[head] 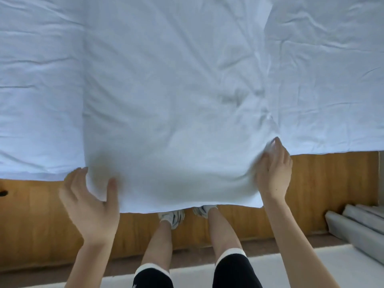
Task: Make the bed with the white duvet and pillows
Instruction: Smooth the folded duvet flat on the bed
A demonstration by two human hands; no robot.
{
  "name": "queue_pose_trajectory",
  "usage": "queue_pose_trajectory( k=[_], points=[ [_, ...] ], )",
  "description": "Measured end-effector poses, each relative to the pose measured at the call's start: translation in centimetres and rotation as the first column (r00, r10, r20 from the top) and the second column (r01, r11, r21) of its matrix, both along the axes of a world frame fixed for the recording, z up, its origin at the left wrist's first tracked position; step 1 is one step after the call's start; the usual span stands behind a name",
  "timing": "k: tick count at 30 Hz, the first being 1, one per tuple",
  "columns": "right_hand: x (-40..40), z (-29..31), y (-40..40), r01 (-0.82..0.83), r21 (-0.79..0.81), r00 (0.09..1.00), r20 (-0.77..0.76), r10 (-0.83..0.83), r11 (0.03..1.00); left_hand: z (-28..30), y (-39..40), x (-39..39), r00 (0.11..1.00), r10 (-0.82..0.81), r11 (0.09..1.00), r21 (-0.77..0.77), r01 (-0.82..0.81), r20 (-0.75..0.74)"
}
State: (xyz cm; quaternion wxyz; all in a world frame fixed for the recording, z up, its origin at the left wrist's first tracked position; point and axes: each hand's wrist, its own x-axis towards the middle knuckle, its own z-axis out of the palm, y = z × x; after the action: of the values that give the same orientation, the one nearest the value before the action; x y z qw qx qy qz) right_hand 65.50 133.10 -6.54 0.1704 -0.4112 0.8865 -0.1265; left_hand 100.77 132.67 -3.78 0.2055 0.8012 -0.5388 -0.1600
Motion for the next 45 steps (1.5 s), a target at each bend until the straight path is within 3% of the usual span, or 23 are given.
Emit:
queue_pose_trajectory(
  k=[2, 5, 8, 12, 14, 17, 20, 23, 25, 28, 31, 34, 35, 36, 38, 42, 45],
  points=[
    [0.8, 1.2, -1.2, 0.036, -0.139, 0.999, 0.045, -0.03, 0.99, 0.0, -1.8, -0.6, 0.988, -0.149, 0.983, -0.103, 0.153, 0.044],
    [1.9, 2.6, -5.6, 0.048, -0.179, 0.987, 0.161, -0.019, 0.983, -0.3, -6.1, -1.9, 0.936, -0.332, 0.927, -0.143, 0.347, 0.115],
    [2.5, 2.4, -11.6, 0.005, -0.079, 0.984, 0.18, 0.01, 0.997, -1.7, -11.3, -2.9, 0.86, -0.471, 0.853, -0.147, 0.501, 0.197],
    [2.5, 0.5, -15.6, -0.101, 0.106, 0.992, 0.08, 0.093, 0.989, -4.2, -16.1, -4.6, 0.827, -0.49, 0.854, -0.038, 0.519, 0.275],
    [1.9, -0.5, -14.7, -0.154, 0.09, 0.988, 0.033, 0.152, 0.984, -5.6, -15.4, -6.7, 0.798, -0.529, 0.84, 0.05, 0.54, 0.289],
    [0.9, -1.4, -12.3, -0.124, 0.067, 0.992, -0.007, 0.125, 0.99, -6.9, -11.9, -9.1, 0.671, -0.695, 0.71, 0.097, 0.698, 0.258],
    [0.8, -2.1, -12.0, -0.113, 0.186, 0.993, 0.0, 0.115, 0.976, -7.0, -8.7, -9.5, 0.543, -0.808, 0.579, 0.134, 0.804, 0.231],
    [1.7, -2.4, -13.4, -0.119, 0.267, 0.989, -0.049, 0.137, 0.956, -6.5, -7.7, -9.6, 0.481, -0.85, 0.52, 0.199, 0.831, 0.213],
    [2.6, -2.1, -14.1, -0.078, 0.185, 0.991, -0.095, 0.097, 0.98, -6.2, -8.1, -9.7, 0.455, -0.865, 0.496, 0.234, 0.836, 0.209],
    [3.9, -0.9, -16.0, -0.132, -0.087, 0.971, -0.211, 0.112, 0.987, -5.8, -8.5, -10.3, 0.436, -0.889, 0.459, 0.264, 0.849, 0.142],
    [4.9, -0.2, -21.2, -0.39, -0.255, 0.912, -0.237, 0.334, 0.885, -5.9, -9.2, -11.2, 0.379, -0.921, 0.391, 0.248, 0.886, 0.095],
    [5.9, 0.0, -29.9, -0.621, -0.279, 0.784, -0.227, 0.578, 0.733, -5.4, -13.1, -12.3, 0.196, -0.973, 0.218, 0.199, 0.955, 0.125],
    [5.9, 0.0, -33.2, -0.673, -0.276, 0.74, -0.233, 0.631, 0.687, -5.3, -15.7, -12.7, 0.18, -0.972, 0.202, 0.15, 0.968, 0.148],
    [5.6, 0.0, -36.4, -0.706, -0.267, 0.708, -0.24, 0.664, 0.656, -5.0, -18.8, -13.3, 0.231, -0.958, 0.248, 0.085, 0.965, 0.171],
    [4.4, 0.2, -42.3, -0.729, -0.236, 0.685, -0.24, 0.688, 0.643, -4.6, -26.3, -14.6, 0.442, -0.869, 0.449, -0.022, 0.893, 0.223],
    [1.9, -0.3, -51.2, -0.778, -0.113, 0.624, -0.241, 0.743, 0.617, -3.9, -42.5, -16.1, 0.833, -0.493, 0.838, -0.12, 0.532, 0.251],
    [0.5, -2.9, -53.6, -0.74, -0.038, 0.669, -0.148, 0.728, 0.672, -3.6, -52.2, -15.9, 0.937, -0.28, 0.949, -0.086, 0.303, 0.207]
  ],
)
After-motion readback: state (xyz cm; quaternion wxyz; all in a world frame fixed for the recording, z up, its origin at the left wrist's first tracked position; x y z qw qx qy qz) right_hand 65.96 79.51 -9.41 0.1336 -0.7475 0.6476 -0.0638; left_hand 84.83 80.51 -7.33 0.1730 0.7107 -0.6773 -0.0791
